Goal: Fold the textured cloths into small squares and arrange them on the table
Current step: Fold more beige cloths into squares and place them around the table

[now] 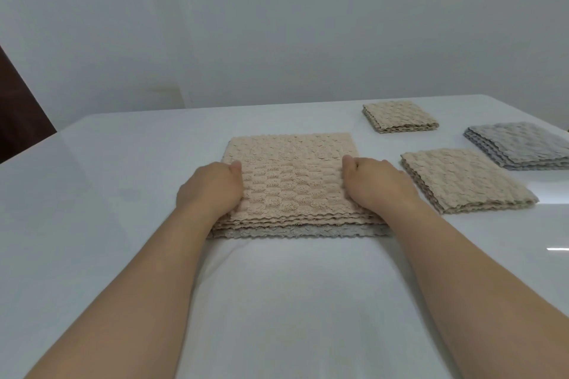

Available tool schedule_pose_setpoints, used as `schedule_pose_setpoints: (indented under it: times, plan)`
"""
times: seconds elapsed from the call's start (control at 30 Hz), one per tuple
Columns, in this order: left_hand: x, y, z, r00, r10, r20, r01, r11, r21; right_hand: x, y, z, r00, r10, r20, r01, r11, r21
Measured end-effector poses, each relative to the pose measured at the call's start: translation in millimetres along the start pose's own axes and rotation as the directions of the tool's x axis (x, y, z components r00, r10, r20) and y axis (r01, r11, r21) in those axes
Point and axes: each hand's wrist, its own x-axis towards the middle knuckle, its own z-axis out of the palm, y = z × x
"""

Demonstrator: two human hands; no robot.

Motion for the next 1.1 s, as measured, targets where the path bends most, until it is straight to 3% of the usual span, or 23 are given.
schedule_pose_setpoints:
  times: [0.17, 0.37, 0.53, 0.8, 0.93, 1.03, 1.1]
  plan:
    - [7, -13, 2, 0.975, 0.019, -0.219, -0.043, 0.993, -0.107, 0, 3, -4, 0.994, -0.012, -0.112, 0.014, 1.0, 0.014]
    - [16, -19, 7, 0.986, 0.037, -0.16, -0.055, 0.992, -0.11, 2, 5, -5, 0.996, 0.077, -0.035, -0.078, 0.997, -0.011]
    - [18, -18, 8, 0.988, 0.026, -0.15, -0.041, 0.994, -0.102, 7, 3, -2, 0.992, 0.114, -0.053, -0.108, 0.988, 0.11]
    - [10, -15, -1, 0.969, 0.015, -0.248, -0.084, 0.959, -0.271, -1, -1, -13, 0.987, 0.035, -0.16, 0.02, 0.944, 0.33]
    - [6, -11, -7, 0.944, -0.017, -0.33, -0.145, 0.876, -0.461, 2, 1, -18, 0.982, 0.08, -0.169, 0.011, 0.878, 0.479]
    - [6, -10, -11, 0.952, -0.116, -0.283, -0.134, 0.674, -0.727, 4, 5, -23, 0.977, 0.145, -0.158, -0.014, 0.776, 0.631]
    - [7, -12, -13, 0.952, -0.138, -0.275, -0.138, 0.605, -0.784, 4, 5, -26, 0.965, 0.126, -0.231, 0.052, 0.767, 0.64]
